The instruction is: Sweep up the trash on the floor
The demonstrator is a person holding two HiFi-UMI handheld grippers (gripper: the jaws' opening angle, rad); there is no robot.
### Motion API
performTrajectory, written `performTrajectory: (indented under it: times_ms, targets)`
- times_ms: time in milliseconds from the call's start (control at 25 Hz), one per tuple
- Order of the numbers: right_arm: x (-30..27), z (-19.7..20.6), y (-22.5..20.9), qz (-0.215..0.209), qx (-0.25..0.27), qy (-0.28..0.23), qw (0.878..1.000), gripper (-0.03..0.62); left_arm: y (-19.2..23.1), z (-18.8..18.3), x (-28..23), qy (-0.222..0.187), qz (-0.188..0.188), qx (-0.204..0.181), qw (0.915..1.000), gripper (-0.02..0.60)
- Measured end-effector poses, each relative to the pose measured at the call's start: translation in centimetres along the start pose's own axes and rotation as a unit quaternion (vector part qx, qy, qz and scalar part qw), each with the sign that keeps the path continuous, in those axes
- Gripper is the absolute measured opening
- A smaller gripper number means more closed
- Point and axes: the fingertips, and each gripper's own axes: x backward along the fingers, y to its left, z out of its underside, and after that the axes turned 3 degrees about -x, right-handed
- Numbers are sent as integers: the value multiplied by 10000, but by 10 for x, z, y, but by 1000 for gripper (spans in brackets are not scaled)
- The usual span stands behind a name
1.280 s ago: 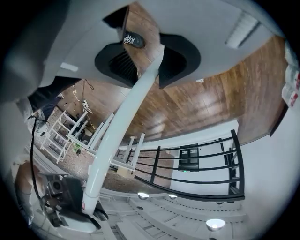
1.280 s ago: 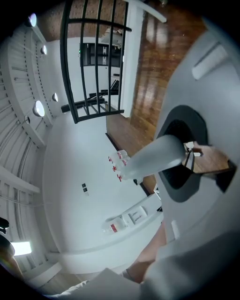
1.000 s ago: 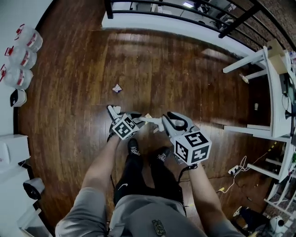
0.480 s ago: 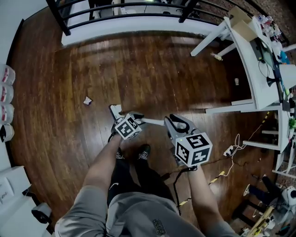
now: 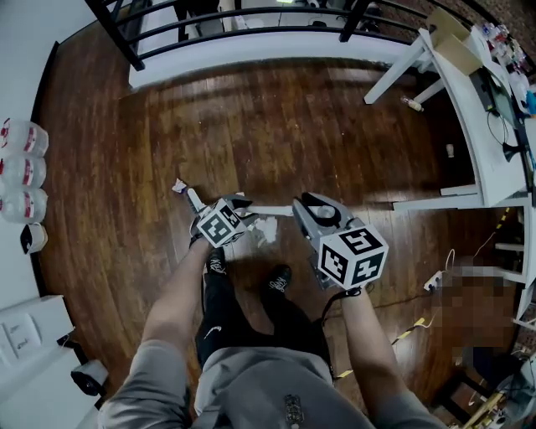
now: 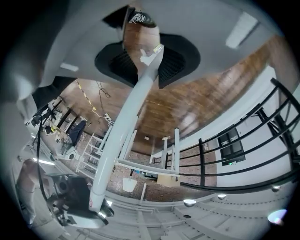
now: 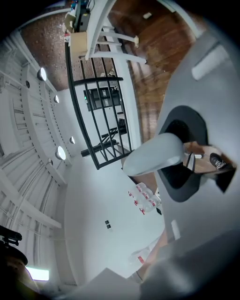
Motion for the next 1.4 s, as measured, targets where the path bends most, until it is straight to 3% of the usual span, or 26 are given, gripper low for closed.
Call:
performTrajectory:
  times_ms: [160,400,600,880,1120,1400]
  targets:
    - [-65,-9,45,-148,-79,-69,9998,80,59,50,47,171,-118,-52,9998,141]
    - [-158,1,88,172,-403,36,9990,80,133,118,68,691,380,-518,9955,140]
    - [-174,7,81,726,-597,96,9955,80,154,117,47,492,770,-825,9924,146]
    - [-104,18,38,1605,-843,37,9834,80,89,66,0,158,1530,-1244,9802,146]
    - [-7,45,-7,2217,-1112,-127,9687,80,0,12,-50,44,1975,-1591,9673,146]
    - [85,88,-51,2536,-1489,-343,9552,80,-86,-23,-97,195,2289,-2010,9523,146]
